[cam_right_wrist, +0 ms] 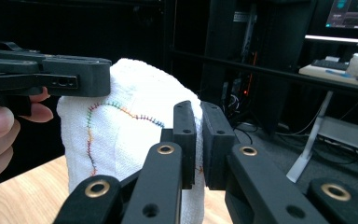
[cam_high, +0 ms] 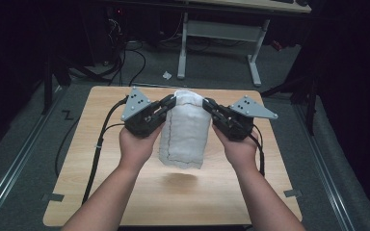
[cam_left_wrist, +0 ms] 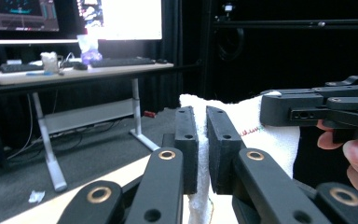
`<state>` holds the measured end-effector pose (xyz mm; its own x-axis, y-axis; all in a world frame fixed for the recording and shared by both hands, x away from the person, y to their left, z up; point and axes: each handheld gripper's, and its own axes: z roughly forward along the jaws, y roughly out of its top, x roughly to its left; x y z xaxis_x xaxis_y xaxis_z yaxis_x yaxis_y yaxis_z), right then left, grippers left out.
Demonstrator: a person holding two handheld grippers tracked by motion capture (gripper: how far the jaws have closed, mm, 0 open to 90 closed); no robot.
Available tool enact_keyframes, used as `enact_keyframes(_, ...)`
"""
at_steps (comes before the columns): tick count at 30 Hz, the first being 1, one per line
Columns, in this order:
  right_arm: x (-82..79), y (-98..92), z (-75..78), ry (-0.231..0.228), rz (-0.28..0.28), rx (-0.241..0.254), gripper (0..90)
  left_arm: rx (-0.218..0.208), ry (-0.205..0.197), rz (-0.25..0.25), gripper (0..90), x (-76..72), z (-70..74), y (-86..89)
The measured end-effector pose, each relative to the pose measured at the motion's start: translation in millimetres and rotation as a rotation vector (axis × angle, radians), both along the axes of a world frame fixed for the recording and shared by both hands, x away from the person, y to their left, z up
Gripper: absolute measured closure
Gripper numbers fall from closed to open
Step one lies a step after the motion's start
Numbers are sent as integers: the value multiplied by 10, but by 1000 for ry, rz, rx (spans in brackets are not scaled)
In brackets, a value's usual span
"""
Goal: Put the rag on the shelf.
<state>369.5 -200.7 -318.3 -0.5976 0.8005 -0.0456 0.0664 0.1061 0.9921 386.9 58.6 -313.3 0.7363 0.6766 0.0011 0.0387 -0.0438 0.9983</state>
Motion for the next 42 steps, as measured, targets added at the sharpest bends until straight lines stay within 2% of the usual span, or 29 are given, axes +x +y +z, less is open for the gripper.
enact_keyframes(6, 95, -87, 116, -3, -23, 12, 861, 24, -21, 8, 838, 119, 100, -48)
enact_keyframes(8, 135, -124, 139, 3, -30, 21, 861, 17, -3, 4, 838, 161, 114, -60)
enact_keyframes(12, 223, -170, 172, 9, -41, 31, 861, 44, -19, 19, 839, 262, 156, -98)
enact_keyframes(16, 324, -167, 222, 9, -52, 34, 860, 54, -17, 35, 839, 382, 203, -118)
enact_keyframes(24, 558, -101, 280, 15, -67, 43, 860, 52, -2, 67, 839, 616, 205, -90)
enact_keyframes(31, 769, -74, 240, 60, -65, 63, 860, 35, 31, 70, 839, 785, 167, -43)
enact_keyframes(34, 861, -63, 225, 80, -58, 70, 860, 31, 25, 76, 839, 824, 197, -29)
enact_keyframes(42, 1065, -59, 315, 79, -83, 50, 859, 46, 32, 87, 837, 1048, 305, -79)
